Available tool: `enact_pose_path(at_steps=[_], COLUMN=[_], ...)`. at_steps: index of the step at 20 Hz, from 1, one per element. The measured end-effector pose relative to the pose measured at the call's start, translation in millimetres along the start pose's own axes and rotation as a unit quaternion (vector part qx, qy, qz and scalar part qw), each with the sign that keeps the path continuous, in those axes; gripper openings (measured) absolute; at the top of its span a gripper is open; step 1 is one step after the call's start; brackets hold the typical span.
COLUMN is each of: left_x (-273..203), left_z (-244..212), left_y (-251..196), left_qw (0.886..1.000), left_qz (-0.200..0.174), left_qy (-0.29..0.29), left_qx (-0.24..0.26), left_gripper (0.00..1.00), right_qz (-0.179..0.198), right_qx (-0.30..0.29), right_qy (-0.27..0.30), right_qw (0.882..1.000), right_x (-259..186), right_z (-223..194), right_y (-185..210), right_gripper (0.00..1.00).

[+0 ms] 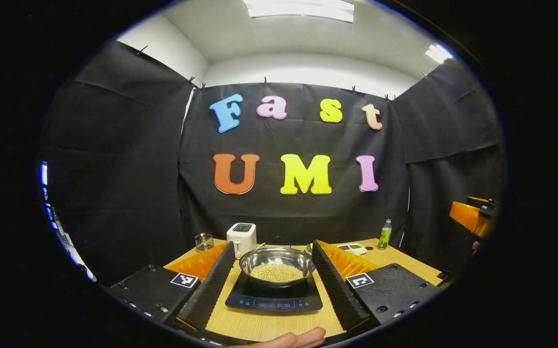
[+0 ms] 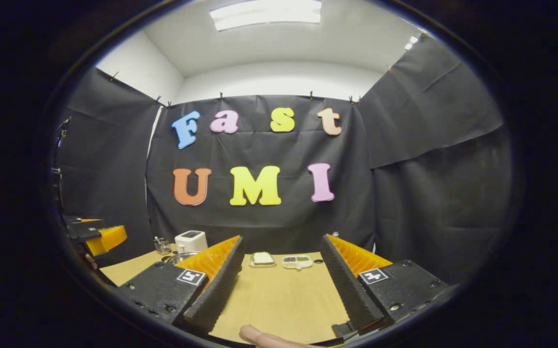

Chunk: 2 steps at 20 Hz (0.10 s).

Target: First push the handle of the pot to place it horizontally, then grasp the pot with both hands and set it on the induction cooktop.

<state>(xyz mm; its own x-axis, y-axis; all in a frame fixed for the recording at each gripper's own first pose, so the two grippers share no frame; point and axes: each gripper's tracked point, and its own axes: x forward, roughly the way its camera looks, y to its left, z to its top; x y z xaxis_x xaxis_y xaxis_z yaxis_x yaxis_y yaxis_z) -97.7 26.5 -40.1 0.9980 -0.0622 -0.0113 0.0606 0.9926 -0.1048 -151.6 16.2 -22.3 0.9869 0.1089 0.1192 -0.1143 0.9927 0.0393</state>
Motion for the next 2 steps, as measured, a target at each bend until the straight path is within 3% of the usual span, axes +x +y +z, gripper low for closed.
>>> enact_pose_path(at_steps=[2], left_x=[-0.5], left_z=[0.8], left_y=[0.0], left_qw=[1.0], left_qz=[-0.001], left_qy=[-0.001], left_qx=[0.0], left_gripper=[0.84], right_qz=[0.002], right_qx=[0.002], right_qy=[0.001], right_qw=[1.0], right_x=[-0.4], right_z=[-0.8], right_y=[1.0], right_gripper=[0.96])
